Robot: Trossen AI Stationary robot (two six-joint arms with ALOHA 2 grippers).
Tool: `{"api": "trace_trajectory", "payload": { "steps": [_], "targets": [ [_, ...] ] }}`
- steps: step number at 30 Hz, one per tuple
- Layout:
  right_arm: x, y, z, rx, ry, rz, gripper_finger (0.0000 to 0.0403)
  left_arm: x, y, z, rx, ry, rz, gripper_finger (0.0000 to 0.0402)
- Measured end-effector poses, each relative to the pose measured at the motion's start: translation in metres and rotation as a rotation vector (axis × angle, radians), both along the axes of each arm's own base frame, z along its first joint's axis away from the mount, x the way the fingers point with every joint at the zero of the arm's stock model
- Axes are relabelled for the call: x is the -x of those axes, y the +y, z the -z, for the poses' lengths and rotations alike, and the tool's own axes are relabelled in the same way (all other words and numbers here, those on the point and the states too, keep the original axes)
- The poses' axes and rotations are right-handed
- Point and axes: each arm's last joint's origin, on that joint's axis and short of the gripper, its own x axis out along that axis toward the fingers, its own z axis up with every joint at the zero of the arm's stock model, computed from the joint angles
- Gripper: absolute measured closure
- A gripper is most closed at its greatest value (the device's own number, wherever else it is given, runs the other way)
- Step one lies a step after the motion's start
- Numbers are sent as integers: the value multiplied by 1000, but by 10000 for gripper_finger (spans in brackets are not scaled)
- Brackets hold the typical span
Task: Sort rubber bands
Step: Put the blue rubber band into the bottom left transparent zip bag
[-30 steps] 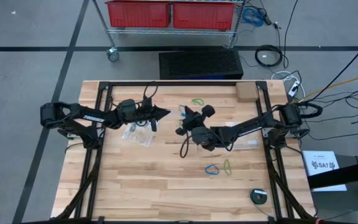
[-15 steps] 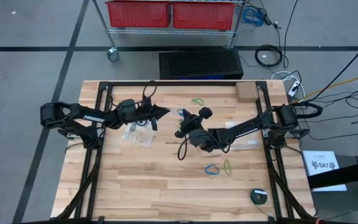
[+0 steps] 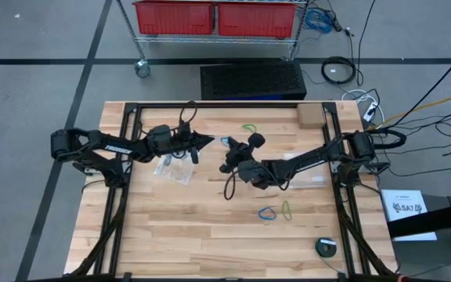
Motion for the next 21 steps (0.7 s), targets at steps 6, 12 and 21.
{"api": "trace_trajectory", "payload": {
  "steps": [6, 12, 21],
  "targets": [
    [0, -2, -11, 72, -10, 64, 403, 0, 0, 0, 1, 3, 0, 400],
    [0, 1, -13, 72, -25, 56, 403, 0, 0, 0, 1, 1, 1, 400],
    [0, -5, -10, 54, -35, 81, 403, 0, 0, 0, 0, -4, 3, 400]
  ]
}}
